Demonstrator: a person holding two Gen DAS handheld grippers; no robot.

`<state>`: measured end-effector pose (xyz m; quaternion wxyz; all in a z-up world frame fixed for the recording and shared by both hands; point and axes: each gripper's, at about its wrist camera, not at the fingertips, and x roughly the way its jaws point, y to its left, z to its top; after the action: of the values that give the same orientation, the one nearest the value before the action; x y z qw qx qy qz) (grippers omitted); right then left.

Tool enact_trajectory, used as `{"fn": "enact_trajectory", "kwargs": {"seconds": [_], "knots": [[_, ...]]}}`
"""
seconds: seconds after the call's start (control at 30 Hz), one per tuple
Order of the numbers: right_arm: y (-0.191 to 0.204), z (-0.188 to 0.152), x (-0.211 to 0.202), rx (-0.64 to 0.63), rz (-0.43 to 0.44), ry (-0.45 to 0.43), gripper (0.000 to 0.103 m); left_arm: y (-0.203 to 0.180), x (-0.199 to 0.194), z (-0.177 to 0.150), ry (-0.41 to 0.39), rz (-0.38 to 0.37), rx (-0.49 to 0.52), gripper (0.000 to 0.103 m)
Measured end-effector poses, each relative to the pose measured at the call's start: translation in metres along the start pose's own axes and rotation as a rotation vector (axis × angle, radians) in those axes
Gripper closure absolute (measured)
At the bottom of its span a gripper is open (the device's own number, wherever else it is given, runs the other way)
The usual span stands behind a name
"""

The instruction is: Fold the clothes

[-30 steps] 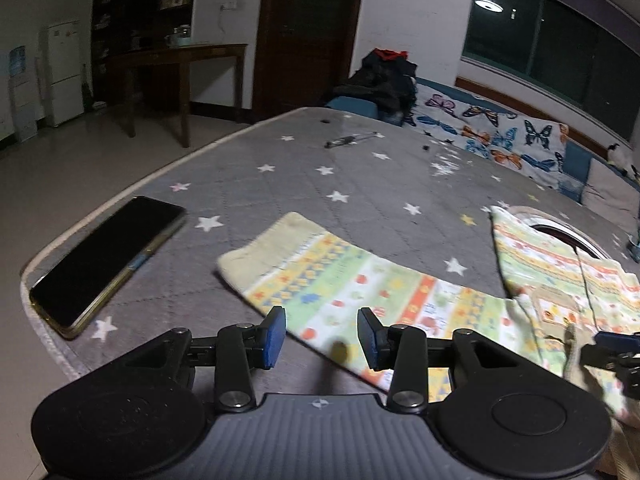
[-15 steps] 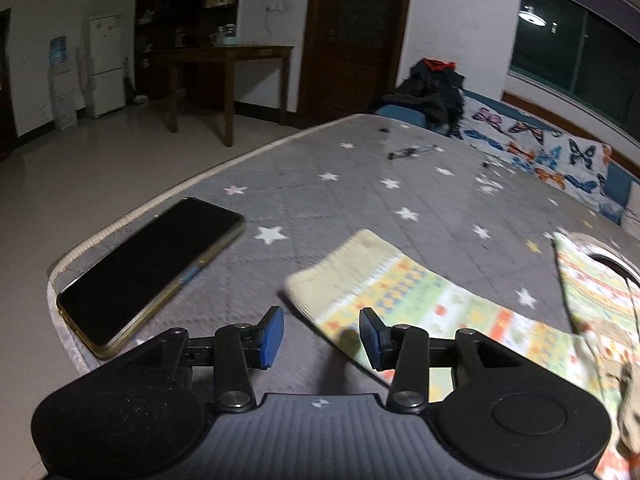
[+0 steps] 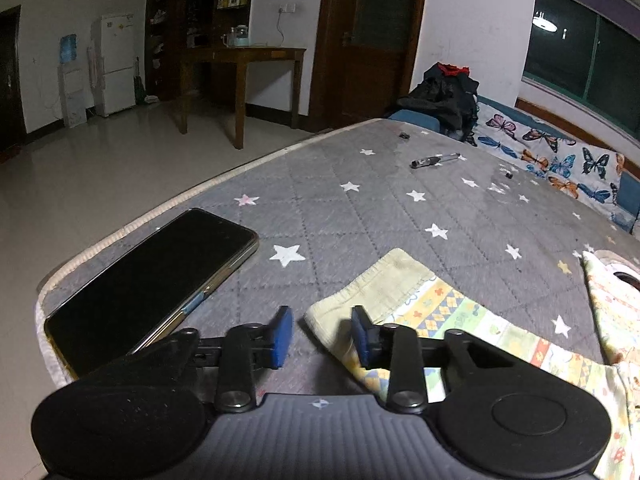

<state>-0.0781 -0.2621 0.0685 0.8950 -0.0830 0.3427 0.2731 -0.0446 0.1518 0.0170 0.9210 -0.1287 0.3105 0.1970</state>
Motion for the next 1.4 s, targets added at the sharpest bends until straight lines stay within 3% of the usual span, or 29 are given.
{"fn": "enact_trajectory", "kwargs": {"seconds": [0.13, 0.23, 0.47, 0.73, 0.97, 1.13, 1.4], "knots": [[-0.004, -0.003, -0.005, 0.017, -0.015, -0.004, 0.07, 0.002, 0.004, 0.003, 0.002, -0.029, -0.013, 0.095], [-0.008, -0.005, -0.008, 0.033, -0.026, -0.009, 0.07, 0.0, -0.002, 0.008, -0.005, -0.079, -0.051, 0.096], [-0.02, -0.007, -0.016, 0.078, -0.039, -0.028, 0.07, -0.044, -0.052, 0.018, -0.053, -0.323, -0.032, 0.096], [-0.034, -0.009, -0.026, 0.135, -0.044, -0.057, 0.07, -0.124, -0.107, 0.002, -0.025, -0.673, 0.113, 0.096], [-0.053, -0.014, -0.037, 0.237, -0.029, -0.072, 0.07, -0.181, -0.116, -0.045, 0.095, -0.822, 0.304, 0.096], [-0.054, -0.012, -0.032, 0.276, 0.006, -0.066, 0.07, -0.198, -0.112, -0.076, 0.154, -0.836, 0.429, 0.096], [-0.046, -0.008, -0.013, 0.301, 0.059, -0.03, 0.07, -0.186, -0.11, -0.085, 0.17, -0.836, 0.48, 0.09]]}}
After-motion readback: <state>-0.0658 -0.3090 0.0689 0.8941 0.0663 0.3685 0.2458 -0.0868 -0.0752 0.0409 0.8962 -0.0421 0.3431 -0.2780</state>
